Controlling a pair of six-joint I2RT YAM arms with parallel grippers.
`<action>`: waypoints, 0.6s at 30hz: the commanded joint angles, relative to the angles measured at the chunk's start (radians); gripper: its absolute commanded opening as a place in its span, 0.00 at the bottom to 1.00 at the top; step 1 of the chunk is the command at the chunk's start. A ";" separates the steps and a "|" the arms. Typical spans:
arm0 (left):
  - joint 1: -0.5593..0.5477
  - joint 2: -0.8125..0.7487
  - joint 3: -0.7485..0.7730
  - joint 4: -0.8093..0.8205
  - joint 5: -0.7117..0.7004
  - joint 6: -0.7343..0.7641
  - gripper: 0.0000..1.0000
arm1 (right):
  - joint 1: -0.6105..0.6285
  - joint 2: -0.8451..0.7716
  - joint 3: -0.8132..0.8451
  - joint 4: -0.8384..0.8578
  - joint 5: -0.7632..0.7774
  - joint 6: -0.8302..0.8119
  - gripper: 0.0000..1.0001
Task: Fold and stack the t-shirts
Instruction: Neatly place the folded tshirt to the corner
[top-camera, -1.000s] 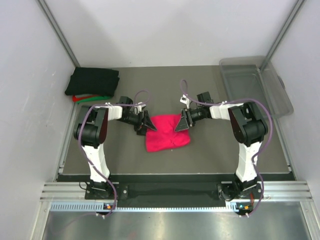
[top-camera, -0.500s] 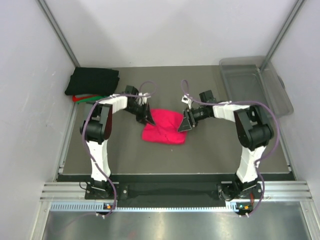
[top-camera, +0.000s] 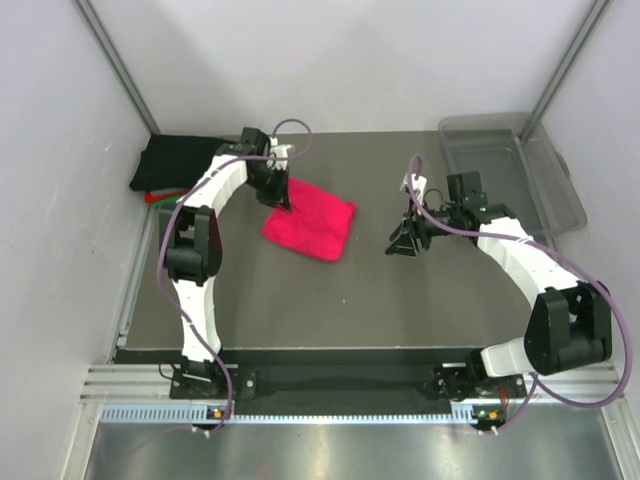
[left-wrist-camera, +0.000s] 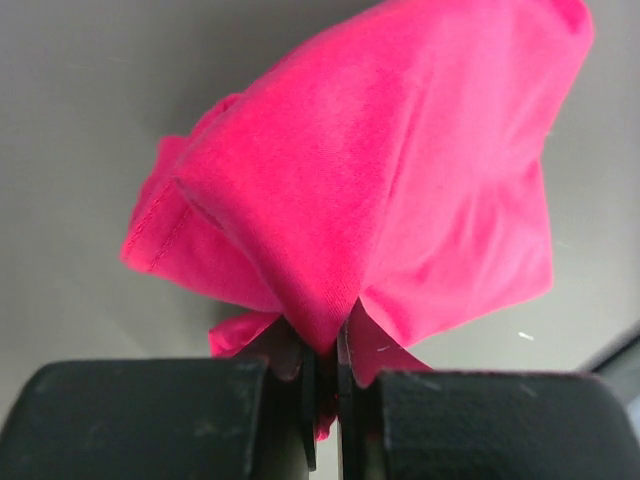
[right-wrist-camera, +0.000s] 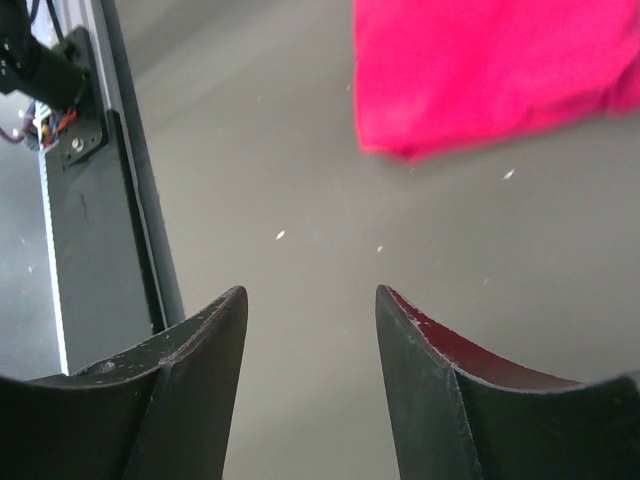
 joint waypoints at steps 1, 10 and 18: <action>0.040 0.019 0.137 -0.093 -0.194 0.101 0.00 | -0.009 -0.055 -0.034 -0.030 0.001 -0.057 0.55; 0.095 0.030 0.289 -0.068 -0.613 0.218 0.00 | -0.027 -0.089 -0.115 0.019 -0.031 -0.031 0.55; 0.098 0.100 0.396 0.046 -0.753 0.217 0.00 | -0.073 -0.101 -0.137 0.024 -0.069 -0.023 0.54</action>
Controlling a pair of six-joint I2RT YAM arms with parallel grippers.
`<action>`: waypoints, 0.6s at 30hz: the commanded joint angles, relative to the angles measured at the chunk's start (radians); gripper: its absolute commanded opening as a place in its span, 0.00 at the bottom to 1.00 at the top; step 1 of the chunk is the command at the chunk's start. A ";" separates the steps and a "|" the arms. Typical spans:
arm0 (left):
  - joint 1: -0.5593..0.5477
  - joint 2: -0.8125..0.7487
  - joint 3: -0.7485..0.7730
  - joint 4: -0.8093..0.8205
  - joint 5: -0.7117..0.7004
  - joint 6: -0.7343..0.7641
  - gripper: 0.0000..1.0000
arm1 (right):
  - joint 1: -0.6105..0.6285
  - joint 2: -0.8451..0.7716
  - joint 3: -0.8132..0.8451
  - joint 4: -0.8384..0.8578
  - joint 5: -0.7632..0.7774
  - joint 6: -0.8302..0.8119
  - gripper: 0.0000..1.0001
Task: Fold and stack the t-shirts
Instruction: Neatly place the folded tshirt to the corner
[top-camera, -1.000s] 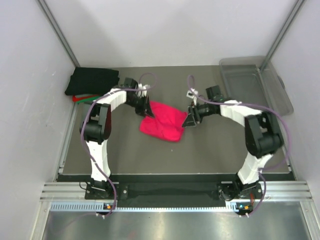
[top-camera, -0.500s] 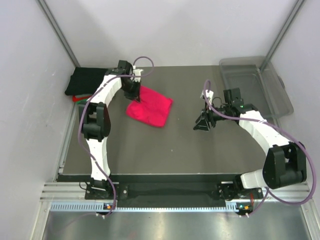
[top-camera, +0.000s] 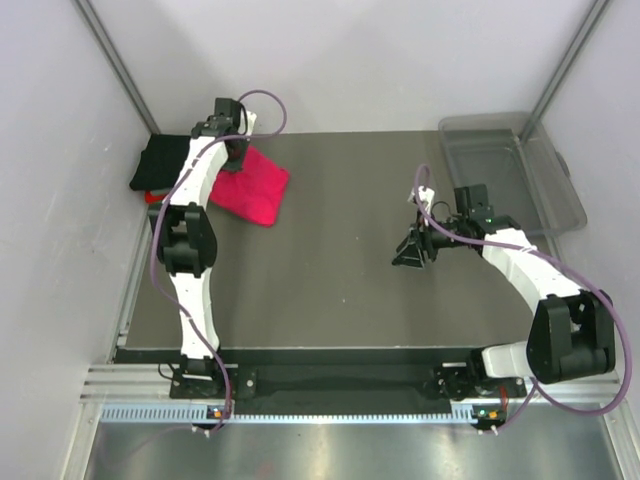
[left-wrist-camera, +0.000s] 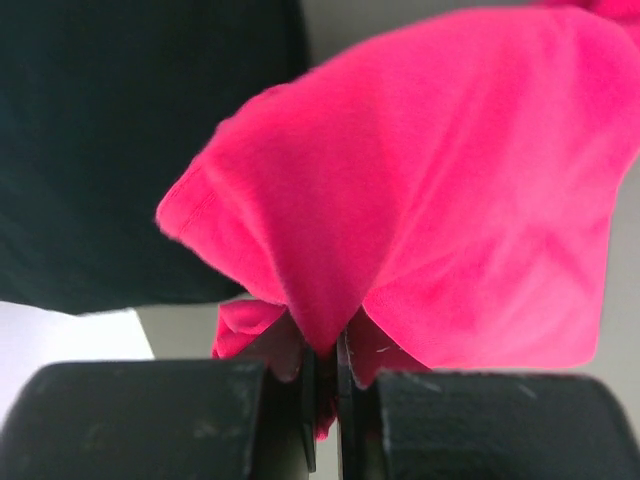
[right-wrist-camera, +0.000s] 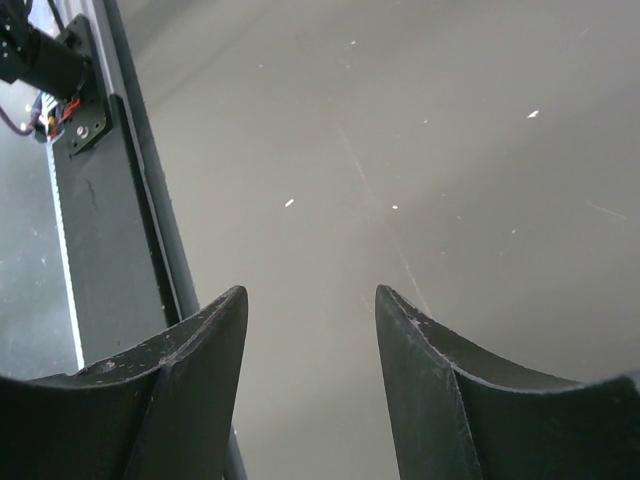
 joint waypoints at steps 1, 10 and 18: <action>-0.005 0.039 0.108 0.100 -0.098 0.004 0.00 | -0.032 -0.048 -0.018 0.035 -0.058 -0.015 0.54; -0.003 0.119 0.236 0.179 -0.254 0.059 0.00 | -0.093 -0.062 -0.035 0.039 -0.090 -0.015 0.54; 0.003 0.161 0.303 0.274 -0.385 0.154 0.00 | -0.107 -0.028 -0.033 0.050 -0.109 -0.013 0.54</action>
